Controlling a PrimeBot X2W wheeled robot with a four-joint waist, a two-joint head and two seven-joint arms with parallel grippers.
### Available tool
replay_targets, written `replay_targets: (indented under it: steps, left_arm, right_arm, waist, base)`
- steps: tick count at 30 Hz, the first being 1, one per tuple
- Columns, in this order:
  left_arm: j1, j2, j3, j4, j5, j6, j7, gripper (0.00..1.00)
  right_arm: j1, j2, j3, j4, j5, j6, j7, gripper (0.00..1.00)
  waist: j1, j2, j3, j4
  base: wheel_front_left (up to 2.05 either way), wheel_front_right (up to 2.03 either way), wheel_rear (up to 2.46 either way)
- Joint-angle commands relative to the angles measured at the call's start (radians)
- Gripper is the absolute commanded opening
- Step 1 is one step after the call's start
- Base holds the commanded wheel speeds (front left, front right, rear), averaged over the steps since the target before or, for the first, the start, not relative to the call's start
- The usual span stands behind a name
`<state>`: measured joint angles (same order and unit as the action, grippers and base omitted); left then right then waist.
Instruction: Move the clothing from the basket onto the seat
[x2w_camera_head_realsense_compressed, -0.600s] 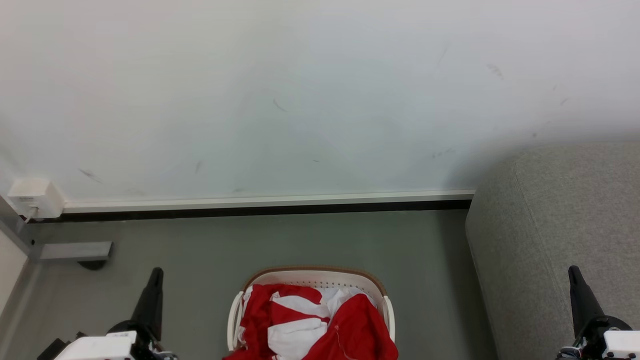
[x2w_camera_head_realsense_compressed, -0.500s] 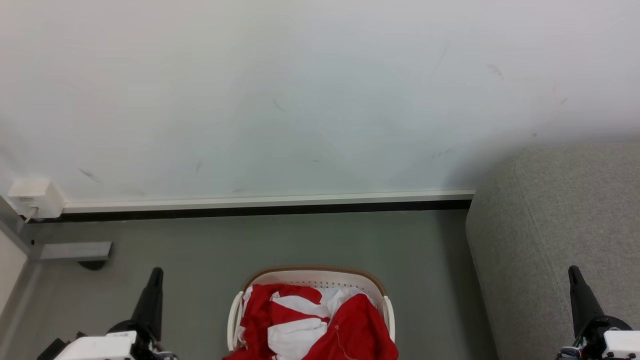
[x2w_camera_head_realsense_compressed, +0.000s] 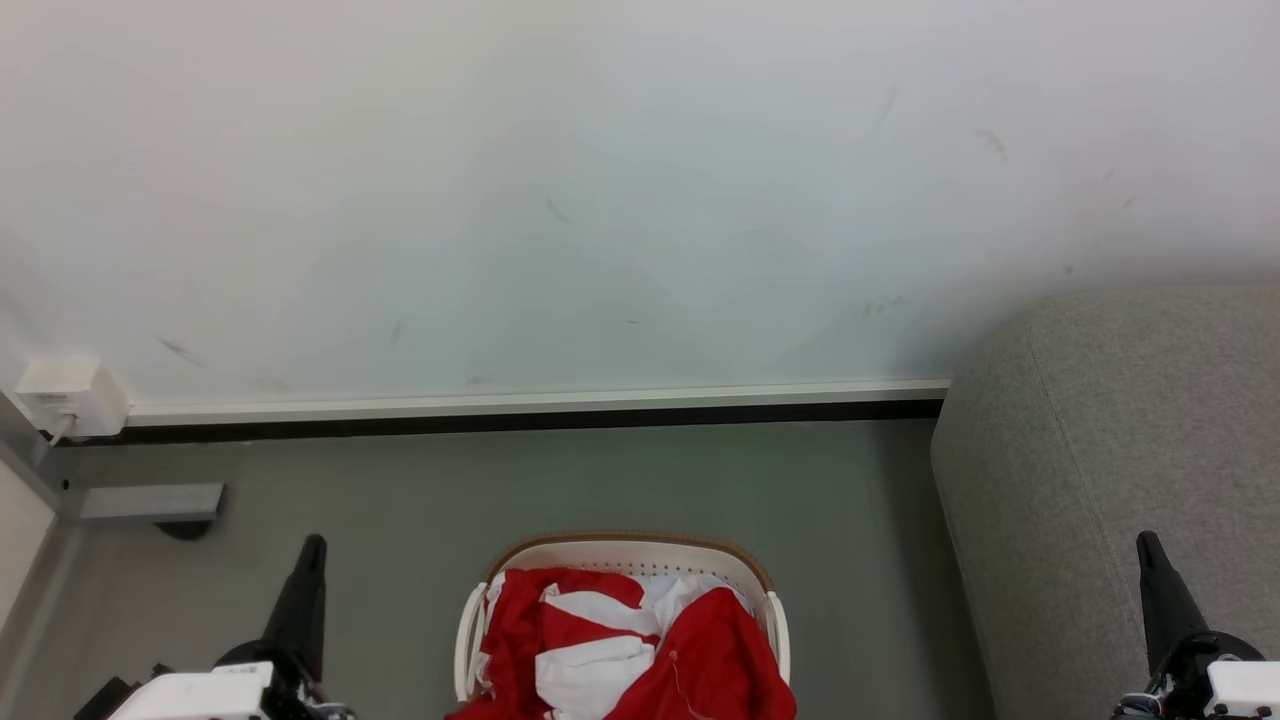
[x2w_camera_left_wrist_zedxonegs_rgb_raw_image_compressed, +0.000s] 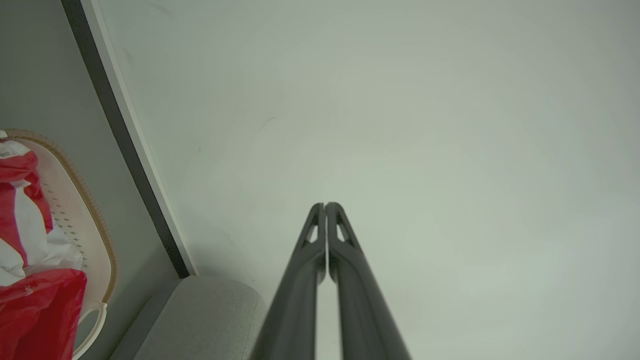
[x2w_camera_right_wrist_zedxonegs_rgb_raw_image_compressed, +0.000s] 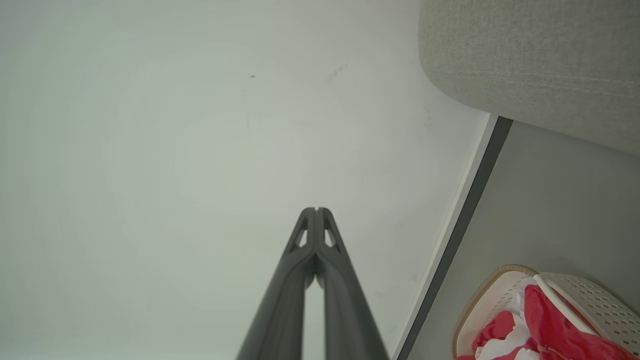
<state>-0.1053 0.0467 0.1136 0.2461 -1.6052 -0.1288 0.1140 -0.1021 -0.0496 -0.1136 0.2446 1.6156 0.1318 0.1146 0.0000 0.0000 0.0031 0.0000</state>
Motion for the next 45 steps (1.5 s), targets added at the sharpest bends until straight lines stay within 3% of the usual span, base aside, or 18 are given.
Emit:
replay_targets:
  steps: [1,45]
  left_arm:
    - [-0.008,0.007,0.001,-0.003,-0.015,-0.004,0.003,0.00]
    - [-0.008,0.007,0.001,-0.003,-0.015,-0.004,0.003,0.00]
  right_arm:
    - [-0.012,-0.002,-0.003,-0.002,-0.005,-0.002,0.002,0.00]
    - [-0.012,-0.002,-0.003,-0.002,-0.005,-0.002,0.002,0.00]
  waist:
    - [0.0000,0.0000,0.000,0.000]
    - [0.0000,0.0000,0.000,0.000]
  base:
    - [0.00,0.00,0.00]
    - [0.00,0.00,0.00]
